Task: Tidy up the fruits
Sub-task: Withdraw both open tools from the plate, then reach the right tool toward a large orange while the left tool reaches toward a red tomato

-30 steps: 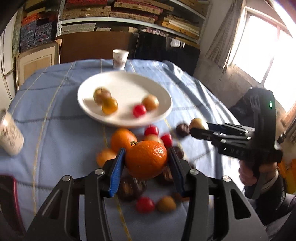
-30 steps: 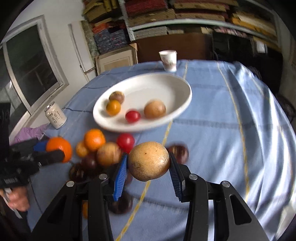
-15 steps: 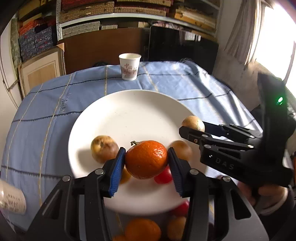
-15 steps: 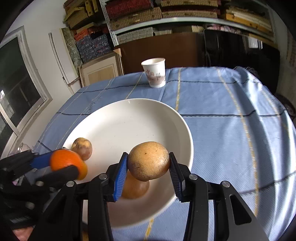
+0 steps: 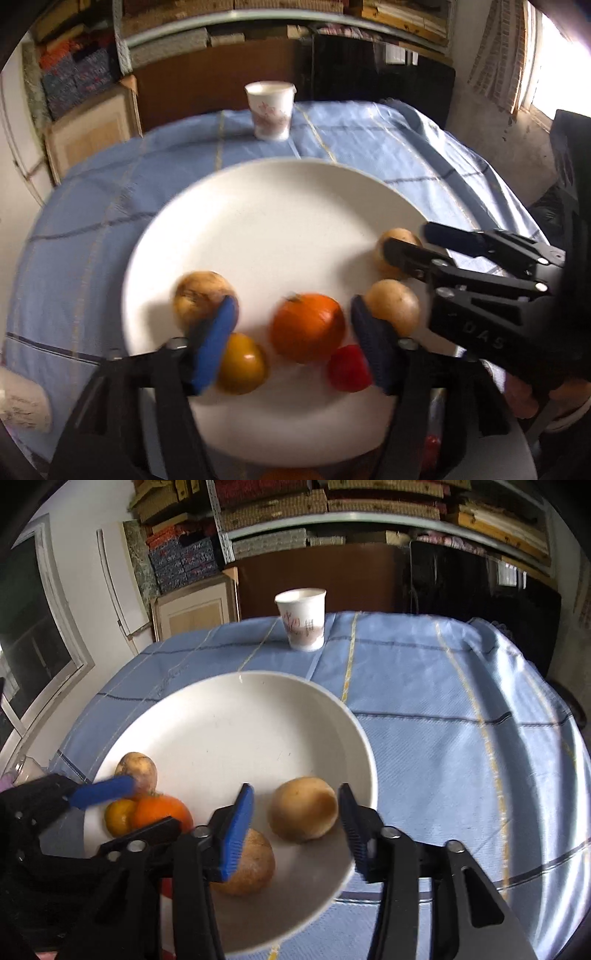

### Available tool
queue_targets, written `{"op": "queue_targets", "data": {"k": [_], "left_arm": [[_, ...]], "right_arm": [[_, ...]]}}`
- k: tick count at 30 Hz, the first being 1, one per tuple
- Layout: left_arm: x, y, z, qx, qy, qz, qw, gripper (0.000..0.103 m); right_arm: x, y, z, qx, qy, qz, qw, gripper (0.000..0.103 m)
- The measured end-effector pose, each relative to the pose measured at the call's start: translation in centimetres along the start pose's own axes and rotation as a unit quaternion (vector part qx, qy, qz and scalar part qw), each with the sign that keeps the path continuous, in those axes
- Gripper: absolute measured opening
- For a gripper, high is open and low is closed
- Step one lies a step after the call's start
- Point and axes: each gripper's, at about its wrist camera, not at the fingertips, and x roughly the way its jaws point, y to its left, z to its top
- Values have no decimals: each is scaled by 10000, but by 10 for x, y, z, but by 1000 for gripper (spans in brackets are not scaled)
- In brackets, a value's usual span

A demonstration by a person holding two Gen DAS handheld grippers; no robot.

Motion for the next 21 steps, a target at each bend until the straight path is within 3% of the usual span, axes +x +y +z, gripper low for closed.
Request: {"op": "queue_targets", "data": {"k": [6,9,13,18,21], "left_arm": [[-64,6,-26,-39,-534,198,9984,94],[-89,13,-57,-199,-676,192,9973,95],[-103,28,-103,-646,-655,5,9958,95],[-110,45,-162,-1081,-459,-113,9930,96],[-110,47,-186,-1159,-274,4,9929,96]], "right_arm": [[-56,2,-22,-277,-411,-33,9988,63],[-83,2,-48,-341,-546,130,9978,67],[-112,4,-89,-406,-613,283,9969,69],[-132,8,-138,-264,-397,639,9968,69],[-144,13,-160,-150,-339,851,9957,69]]}}
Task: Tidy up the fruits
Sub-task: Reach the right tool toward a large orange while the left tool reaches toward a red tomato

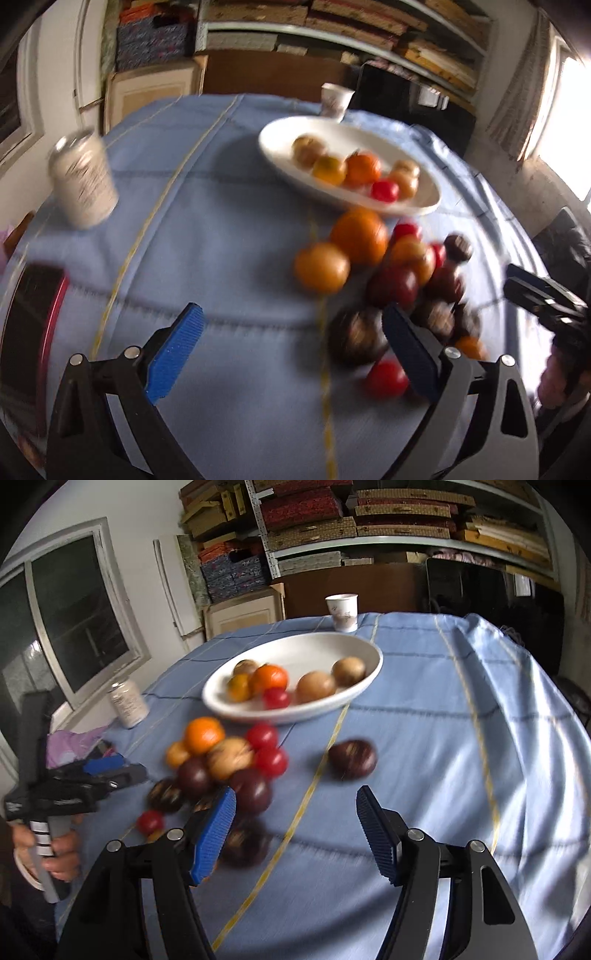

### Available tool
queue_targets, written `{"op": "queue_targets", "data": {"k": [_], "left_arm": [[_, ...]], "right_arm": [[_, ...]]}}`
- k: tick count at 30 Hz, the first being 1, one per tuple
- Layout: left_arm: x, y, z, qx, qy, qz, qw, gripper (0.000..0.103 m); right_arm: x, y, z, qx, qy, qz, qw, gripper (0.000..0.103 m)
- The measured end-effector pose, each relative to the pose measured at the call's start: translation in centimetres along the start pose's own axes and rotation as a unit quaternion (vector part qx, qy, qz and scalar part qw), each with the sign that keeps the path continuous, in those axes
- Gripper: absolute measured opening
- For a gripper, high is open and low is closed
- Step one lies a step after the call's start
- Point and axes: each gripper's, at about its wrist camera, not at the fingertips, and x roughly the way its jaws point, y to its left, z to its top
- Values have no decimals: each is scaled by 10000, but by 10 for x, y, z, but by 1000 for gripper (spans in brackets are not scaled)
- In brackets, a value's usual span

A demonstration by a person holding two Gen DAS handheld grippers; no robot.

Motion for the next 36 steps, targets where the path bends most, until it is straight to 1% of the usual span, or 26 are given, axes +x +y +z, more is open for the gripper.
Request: {"op": "queue_targets", "data": {"k": [1,3,5,6,8,11,16,20,22,29,32,36], "left_arm": [[-3,0,-4,15,17,-16,10000,95],[-13,1,-12,43,-62,-207,9998,96],[-19,-1,-19,170,-66,-385,9991,96],[-19,-4,-23,283,-18,-410,9988,96],[-15,-9,-29,474,144,-330,9982,96],[-14,-13,-31,548,187,-357,9977,96],[-15,-10,-29,450,172,-424,9979,96],[-15,-7,-28,402,164,-426,9981,96],[-16,-7,-28,400,143,-437,9981,96],[-18,-7,-28,378,138,-433,9983,96],[-19,-7,-28,376,128,-436,9983,96],[-18,-7,-28,395,133,-430,9982,96]], "right_arm": [[-2,3,-4,40,50,76,10000,69],[-6,7,-12,160,131,277,9994,69],[-11,15,-20,253,235,429,9985,69],[-13,22,-23,220,278,470,9983,69],[-13,33,-28,82,396,434,9982,69],[-4,47,-32,-24,671,450,9967,69],[7,56,-33,198,911,642,9936,69],[15,59,-33,341,1056,689,9914,68],[17,59,-32,422,1063,725,9908,67],[27,57,-26,665,1146,837,9876,54],[31,53,-24,824,1157,914,9856,53],[35,53,-23,854,1177,917,9851,53]]}}
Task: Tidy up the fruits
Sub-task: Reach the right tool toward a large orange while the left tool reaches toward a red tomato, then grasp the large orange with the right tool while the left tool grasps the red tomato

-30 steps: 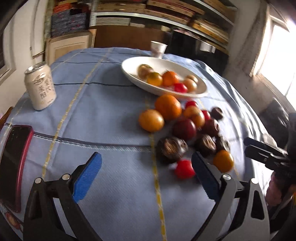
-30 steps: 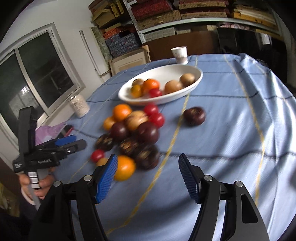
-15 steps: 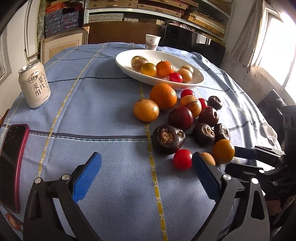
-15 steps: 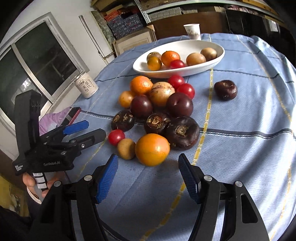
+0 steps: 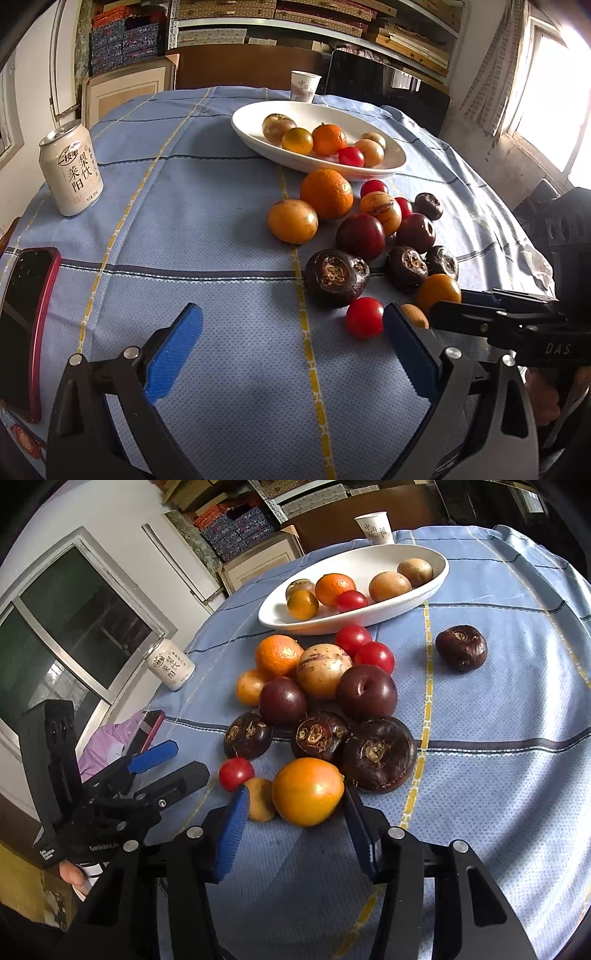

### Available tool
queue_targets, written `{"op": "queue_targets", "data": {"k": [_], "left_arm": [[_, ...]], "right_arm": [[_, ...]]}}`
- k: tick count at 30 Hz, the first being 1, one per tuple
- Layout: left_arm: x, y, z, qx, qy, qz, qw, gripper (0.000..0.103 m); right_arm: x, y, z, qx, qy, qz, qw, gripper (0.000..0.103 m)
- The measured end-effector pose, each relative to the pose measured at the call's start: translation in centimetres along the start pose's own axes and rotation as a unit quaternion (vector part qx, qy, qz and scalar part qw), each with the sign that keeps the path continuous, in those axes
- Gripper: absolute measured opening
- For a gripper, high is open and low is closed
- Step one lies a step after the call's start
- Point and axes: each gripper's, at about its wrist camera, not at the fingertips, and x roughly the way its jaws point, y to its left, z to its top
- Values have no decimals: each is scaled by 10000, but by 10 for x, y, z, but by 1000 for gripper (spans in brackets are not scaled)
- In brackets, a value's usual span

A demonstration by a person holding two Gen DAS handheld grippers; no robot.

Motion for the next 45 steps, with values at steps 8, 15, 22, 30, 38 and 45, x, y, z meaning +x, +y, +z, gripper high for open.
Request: {"op": "queue_targets", "data": {"k": [8,15,22,30,38,45], "left_arm": [[1,1,0,-27,10,-13,10000,96],[4,-2,-1,0,74,-213,9997,96],[5,-19,-2,220,141,-439,9987,72],[14,-27,-2,148,365,-590,9975,49],[21,-37,3,167,467,-495,9975,47],[27,-47,4,270,609,-95,9977,42]], "right_arm": [[1,-8,3,237,-51,7,9997,39],[-18,-12,-3,63,-405,-46,9991,39],[-14,-30,-6,358,-319,196,9987,39],[-15,-35,-9,467,-330,373,9977,39],[-19,-40,-10,505,-396,447,9969,39],[-26,-48,-14,560,-483,465,9962,39]]}}
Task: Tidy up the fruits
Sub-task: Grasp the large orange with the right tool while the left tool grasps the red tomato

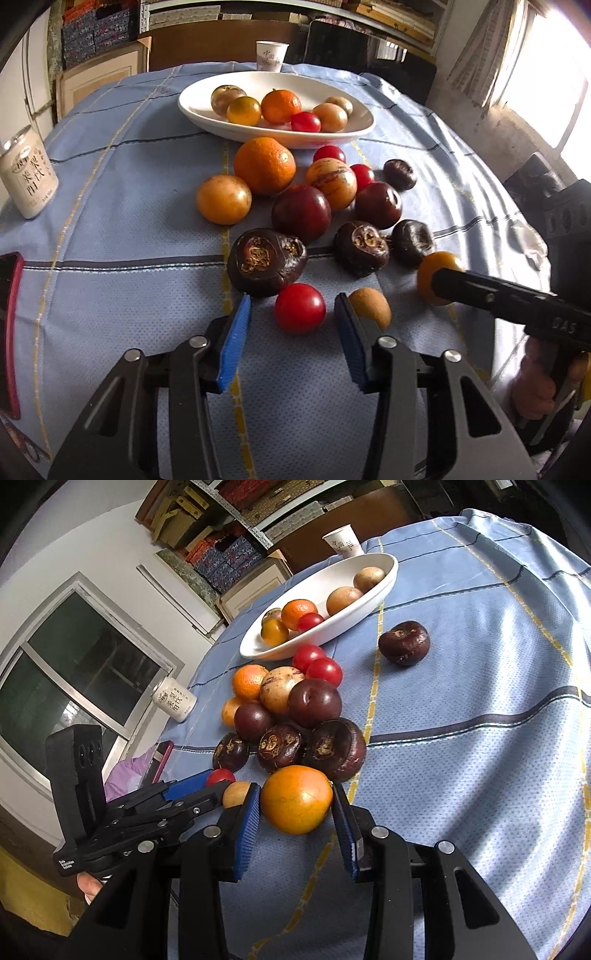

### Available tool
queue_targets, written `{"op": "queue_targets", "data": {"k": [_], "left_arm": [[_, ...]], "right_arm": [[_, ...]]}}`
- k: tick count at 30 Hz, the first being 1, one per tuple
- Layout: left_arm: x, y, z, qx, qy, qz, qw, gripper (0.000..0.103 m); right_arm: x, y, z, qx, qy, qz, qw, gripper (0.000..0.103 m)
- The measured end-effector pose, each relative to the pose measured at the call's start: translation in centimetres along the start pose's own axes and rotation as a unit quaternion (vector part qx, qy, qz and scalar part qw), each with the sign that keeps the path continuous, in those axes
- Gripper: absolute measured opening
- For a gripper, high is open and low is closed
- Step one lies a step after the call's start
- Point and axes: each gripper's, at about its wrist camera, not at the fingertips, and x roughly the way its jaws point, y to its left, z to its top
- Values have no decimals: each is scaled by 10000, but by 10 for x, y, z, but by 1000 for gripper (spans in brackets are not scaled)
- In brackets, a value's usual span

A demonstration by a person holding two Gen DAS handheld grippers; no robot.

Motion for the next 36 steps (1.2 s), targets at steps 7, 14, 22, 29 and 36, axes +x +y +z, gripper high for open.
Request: {"op": "queue_targets", "data": {"k": [7,14,22,29,36], "left_arm": [[1,-11,2,-17,115,435,9990,35],[6,-28,3,70,180,649,9977,30],[11,-20,9,-143,188,480,9986,30],[12,-18,12,-166,166,484,9986,25],[-3,-16,4,-70,46,453,9989,24]], "right_arm": [[-6,-2,-2,0,-102,70,9999,40],[-10,-6,-3,0,-136,83,9999,39],[5,9,-3,-346,222,-304,9987,39],[5,14,-5,-475,216,-428,9977,37],[-9,33,-4,-1080,-21,-756,9913,37]]}}
